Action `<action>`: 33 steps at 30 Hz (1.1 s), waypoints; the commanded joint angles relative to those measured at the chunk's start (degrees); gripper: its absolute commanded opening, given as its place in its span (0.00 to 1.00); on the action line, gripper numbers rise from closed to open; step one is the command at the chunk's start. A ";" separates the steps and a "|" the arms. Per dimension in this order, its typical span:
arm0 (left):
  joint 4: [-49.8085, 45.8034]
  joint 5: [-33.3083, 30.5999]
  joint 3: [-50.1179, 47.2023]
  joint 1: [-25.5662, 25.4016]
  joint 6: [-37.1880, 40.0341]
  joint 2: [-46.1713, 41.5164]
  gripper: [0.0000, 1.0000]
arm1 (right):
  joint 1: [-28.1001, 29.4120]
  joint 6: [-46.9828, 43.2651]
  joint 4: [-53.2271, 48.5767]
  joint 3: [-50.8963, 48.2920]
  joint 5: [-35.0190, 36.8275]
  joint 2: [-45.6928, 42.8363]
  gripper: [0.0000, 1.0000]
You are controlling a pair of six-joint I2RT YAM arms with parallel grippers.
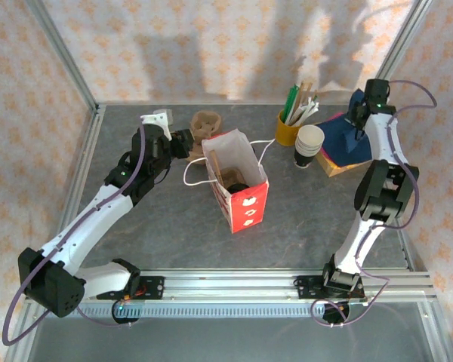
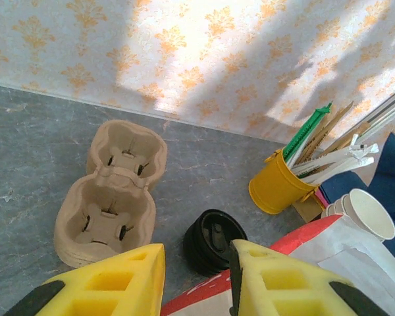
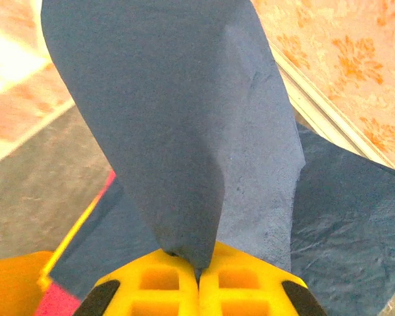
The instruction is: Pack the takeout coffee
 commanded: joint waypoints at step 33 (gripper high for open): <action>1.55 1.96 -1.24 0.88 -2.43 -1.75 0.34 | 34.76 6.32 0.54 -2.14 -50.41 -30.10 0.00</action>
